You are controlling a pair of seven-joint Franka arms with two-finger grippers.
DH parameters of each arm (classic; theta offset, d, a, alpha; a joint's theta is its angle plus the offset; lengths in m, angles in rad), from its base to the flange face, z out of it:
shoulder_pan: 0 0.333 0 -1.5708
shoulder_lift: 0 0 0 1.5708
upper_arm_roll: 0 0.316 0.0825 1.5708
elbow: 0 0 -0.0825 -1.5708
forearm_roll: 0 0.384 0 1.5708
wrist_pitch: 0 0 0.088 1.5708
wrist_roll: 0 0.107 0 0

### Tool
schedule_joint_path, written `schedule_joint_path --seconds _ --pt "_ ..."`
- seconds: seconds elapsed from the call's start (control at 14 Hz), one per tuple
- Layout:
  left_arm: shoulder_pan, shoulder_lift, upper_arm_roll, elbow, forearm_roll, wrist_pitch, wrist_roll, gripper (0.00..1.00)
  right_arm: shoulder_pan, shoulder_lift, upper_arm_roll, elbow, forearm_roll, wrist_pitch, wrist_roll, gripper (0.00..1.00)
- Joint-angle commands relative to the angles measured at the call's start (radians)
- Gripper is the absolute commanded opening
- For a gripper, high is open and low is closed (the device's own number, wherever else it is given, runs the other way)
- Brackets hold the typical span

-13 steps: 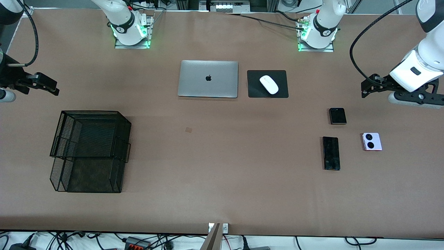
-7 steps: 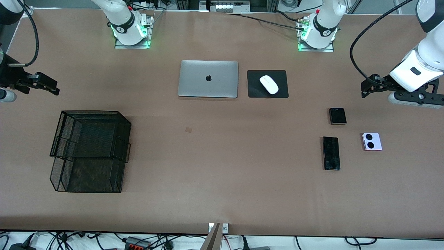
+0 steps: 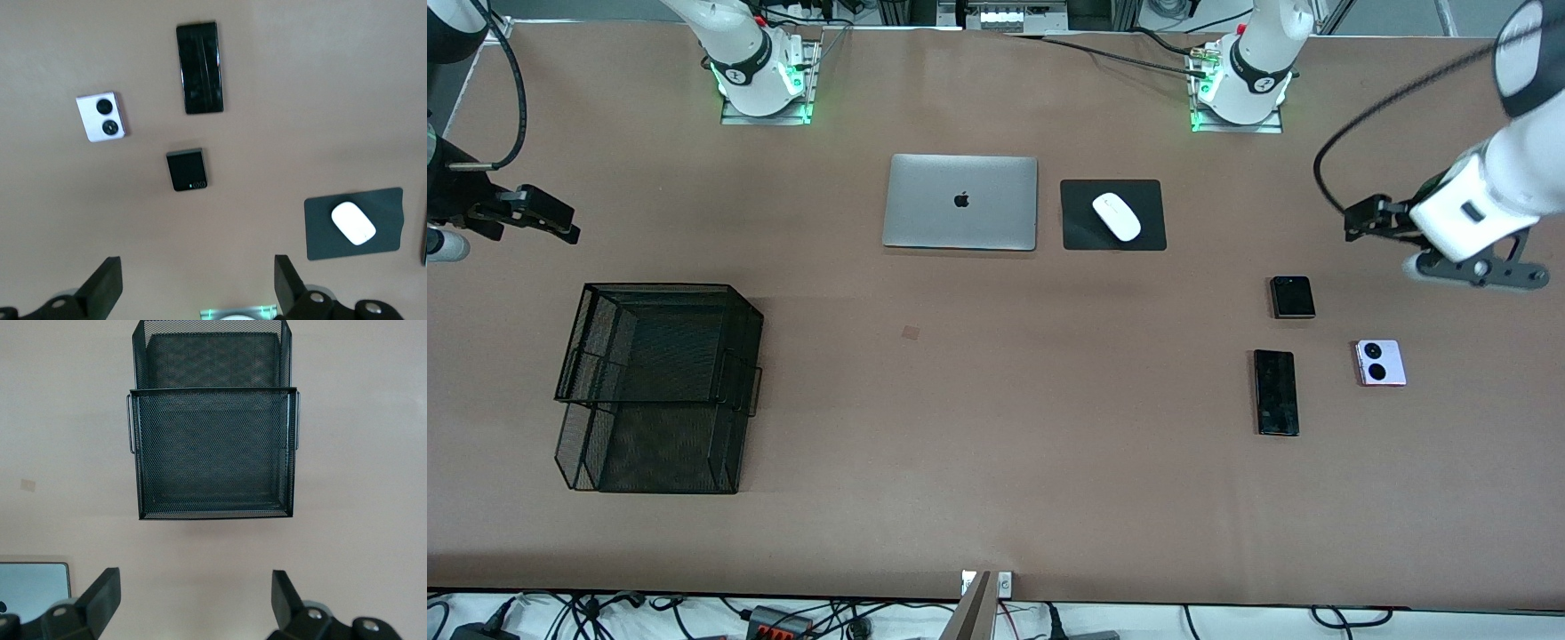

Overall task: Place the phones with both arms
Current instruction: 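Reach the left gripper down to the white two-lens phone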

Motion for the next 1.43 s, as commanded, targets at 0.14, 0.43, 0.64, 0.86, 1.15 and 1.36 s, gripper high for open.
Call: schedule_joint_path --seconds 0.14,0.43,0.64,0.86,1.15,1.36 --pt "0.049 0.053 -0.002 -0.061 0.005 0.026 -0.001 1.00 -0.015 0.001 0.014 0.007 0.007 -0.013 -0.010 1.00" --pt "0.117 0.055 0.000 -0.156 0.016 0.135 0.015 1.00 -0.017 0.005 0.014 0.009 0.007 -0.007 -0.008 1.00" --pt "0.184 0.096 0.000 -0.256 0.073 0.397 0.048 1.00 -0.018 0.008 0.012 0.009 0.007 -0.005 -0.010 1.00" --pt "0.244 0.221 -0.002 -0.245 0.085 0.584 0.087 1.00 -0.018 0.008 0.012 0.009 0.007 -0.002 -0.010 1.00" --pt "0.337 0.360 -0.002 -0.240 0.085 0.810 0.212 1.00 -0.015 0.008 0.014 0.009 0.007 -0.001 -0.007 1.00" --pt "0.376 0.412 -0.014 -0.245 0.078 0.838 0.255 1.00 -0.017 0.008 0.012 0.010 0.007 -0.001 -0.005 1.00"
